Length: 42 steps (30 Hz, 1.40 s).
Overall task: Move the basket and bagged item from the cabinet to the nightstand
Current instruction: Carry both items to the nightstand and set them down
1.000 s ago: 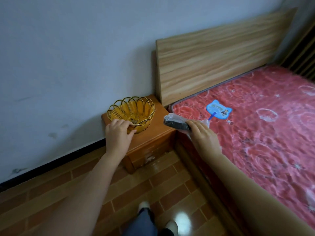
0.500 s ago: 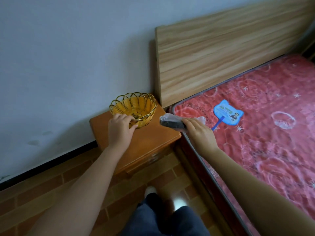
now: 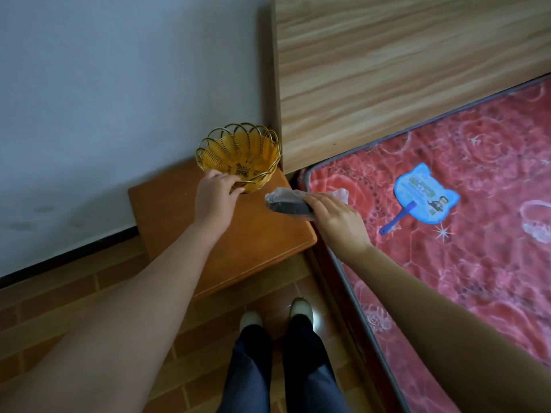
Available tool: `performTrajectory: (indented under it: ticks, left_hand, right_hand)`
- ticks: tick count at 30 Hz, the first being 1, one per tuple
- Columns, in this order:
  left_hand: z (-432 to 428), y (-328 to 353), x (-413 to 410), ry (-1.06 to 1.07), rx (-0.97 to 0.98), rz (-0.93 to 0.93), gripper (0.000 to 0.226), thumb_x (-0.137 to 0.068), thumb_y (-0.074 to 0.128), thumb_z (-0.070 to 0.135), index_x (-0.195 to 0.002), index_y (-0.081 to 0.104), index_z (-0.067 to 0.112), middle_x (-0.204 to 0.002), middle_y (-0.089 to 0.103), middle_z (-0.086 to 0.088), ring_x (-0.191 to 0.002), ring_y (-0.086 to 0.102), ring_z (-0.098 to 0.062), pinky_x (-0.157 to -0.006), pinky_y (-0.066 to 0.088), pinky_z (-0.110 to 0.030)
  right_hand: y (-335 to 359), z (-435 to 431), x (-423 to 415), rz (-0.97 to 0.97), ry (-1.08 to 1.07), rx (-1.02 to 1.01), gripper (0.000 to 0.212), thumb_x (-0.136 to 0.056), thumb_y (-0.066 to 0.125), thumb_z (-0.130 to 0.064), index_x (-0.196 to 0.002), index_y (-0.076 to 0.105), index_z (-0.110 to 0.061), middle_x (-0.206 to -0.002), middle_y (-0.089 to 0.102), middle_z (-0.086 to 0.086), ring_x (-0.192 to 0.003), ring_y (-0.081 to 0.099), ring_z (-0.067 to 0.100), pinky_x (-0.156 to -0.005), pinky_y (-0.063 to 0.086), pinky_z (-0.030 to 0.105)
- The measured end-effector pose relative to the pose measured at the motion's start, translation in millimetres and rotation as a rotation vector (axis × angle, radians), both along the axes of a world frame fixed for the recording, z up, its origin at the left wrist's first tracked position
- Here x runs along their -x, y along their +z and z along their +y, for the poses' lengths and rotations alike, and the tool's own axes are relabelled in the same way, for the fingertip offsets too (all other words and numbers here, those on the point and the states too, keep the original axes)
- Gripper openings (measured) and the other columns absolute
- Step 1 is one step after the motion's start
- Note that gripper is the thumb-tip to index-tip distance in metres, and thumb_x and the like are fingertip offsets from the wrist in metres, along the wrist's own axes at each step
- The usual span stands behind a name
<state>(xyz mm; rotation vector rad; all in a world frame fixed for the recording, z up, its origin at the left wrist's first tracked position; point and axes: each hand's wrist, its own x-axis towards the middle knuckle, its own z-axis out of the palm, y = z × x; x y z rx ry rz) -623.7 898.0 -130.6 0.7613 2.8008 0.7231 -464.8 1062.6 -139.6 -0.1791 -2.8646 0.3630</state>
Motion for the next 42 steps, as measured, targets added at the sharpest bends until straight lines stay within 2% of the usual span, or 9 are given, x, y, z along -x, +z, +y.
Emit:
performTrajectory:
  ticks: [13, 16, 18, 21, 27, 29, 33, 36, 42]
  left_hand:
    - [48, -113, 39, 0.016, 0.08, -0.089, 0.025, -0.088, 0.056, 0.015, -0.109, 0.063, 0.003, -0.109, 0.059, -0.023, -0.095, 0.056, -0.036, -0.077, 0.043, -0.038]
    - [53, -129, 45, 0.005, 0.093, -0.094, 0.025, -0.088, 0.056, 0.015, -0.109, 0.063, 0.004, -0.11, 0.059, -0.023, -0.095, 0.056, -0.036, -0.077, 0.043, -0.038]
    - [53, -137, 47, -0.014, 0.108, -0.093, 0.025, -0.088, 0.056, 0.015, -0.109, 0.063, 0.004, -0.11, 0.059, -0.023, -0.095, 0.056, -0.036, -0.077, 0.044, -0.038]
    - [52, -146, 51, -0.019, 0.114, -0.085, 0.024, -0.087, 0.058, 0.015, -0.107, 0.064, 0.004, -0.107, 0.059, -0.023, -0.092, 0.057, -0.037, -0.076, 0.045, -0.039]
    - [52, -155, 54, -0.018, 0.106, -0.072, 0.022, -0.087, 0.058, 0.013, -0.106, 0.065, 0.004, -0.106, 0.06, -0.023, -0.091, 0.057, -0.036, -0.075, 0.045, -0.039]
    - [51, -157, 55, -0.004, 0.114, -0.077, 0.023, -0.087, 0.057, 0.012, -0.108, 0.063, 0.005, -0.108, 0.059, -0.023, -0.092, 0.057, -0.036, -0.077, 0.046, -0.041]
    - [44, -159, 55, -0.016, 0.128, -0.072, 0.032, -0.086, 0.059, 0.012, -0.117, 0.057, 0.005, -0.117, 0.058, -0.021, -0.107, 0.052, -0.034, -0.084, 0.045, -0.043]
    - [30, -157, 51, -0.028, 0.149, -0.022, 0.042, -0.085, 0.06, 0.013, -0.126, 0.049, 0.008, -0.131, 0.051, -0.016, -0.123, 0.039, -0.033, -0.096, 0.039, -0.046]
    - [-6, -148, 41, 0.084, 0.198, -0.021, 0.051, -0.085, 0.06, 0.018, -0.132, 0.041, 0.009, -0.137, 0.042, -0.018, -0.127, 0.036, -0.033, -0.098, 0.038, -0.047]
  right_hand:
    - [-74, 46, 37, -0.039, 0.075, -0.006, 0.037, -0.073, 0.07, -0.001, -0.109, 0.062, -0.002, -0.106, 0.069, 0.012, -0.096, 0.066, 0.026, -0.071, 0.056, 0.034]
    - [-84, 49, 42, -0.029, 0.087, -0.013, 0.03, -0.079, 0.054, -0.008, -0.107, 0.063, -0.002, -0.103, 0.07, 0.012, -0.095, 0.067, 0.026, -0.068, 0.056, 0.032]
    - [-89, 49, 42, -0.032, 0.083, -0.005, 0.035, -0.081, 0.044, -0.013, -0.107, 0.063, -0.002, -0.103, 0.07, 0.012, -0.095, 0.067, 0.026, -0.067, 0.056, 0.032]
    - [-98, 49, 43, -0.03, 0.09, 0.002, 0.035, -0.081, 0.041, -0.011, -0.106, 0.062, 0.0, -0.102, 0.07, 0.013, -0.095, 0.067, 0.027, -0.068, 0.057, 0.034]
    - [-105, 50, 46, -0.022, 0.099, -0.006, 0.034, -0.08, 0.043, -0.011, -0.107, 0.062, 0.0, -0.102, 0.07, 0.013, -0.095, 0.067, 0.027, -0.07, 0.057, 0.034]
    - [-108, 50, 48, -0.018, 0.105, -0.007, 0.03, -0.08, 0.053, -0.005, -0.107, 0.062, 0.0, -0.102, 0.07, 0.014, -0.096, 0.066, 0.028, -0.07, 0.056, 0.034]
    - [-115, 47, 53, -0.049, 0.112, 0.002, 0.04, -0.071, 0.074, -0.001, -0.109, 0.062, -0.001, -0.104, 0.07, 0.012, -0.097, 0.066, 0.027, -0.07, 0.057, 0.035]
    - [-116, 40, 57, -0.05, 0.131, 0.013, 0.041, -0.072, 0.073, -0.003, -0.111, 0.061, -0.002, -0.105, 0.07, 0.011, -0.097, 0.066, 0.026, -0.07, 0.057, 0.035]
    - [-126, 25, 61, -0.09, 0.208, 0.022, 0.039, -0.073, 0.068, 0.0, -0.112, 0.06, -0.002, -0.105, 0.069, 0.013, -0.096, 0.066, 0.028, -0.069, 0.057, 0.037]
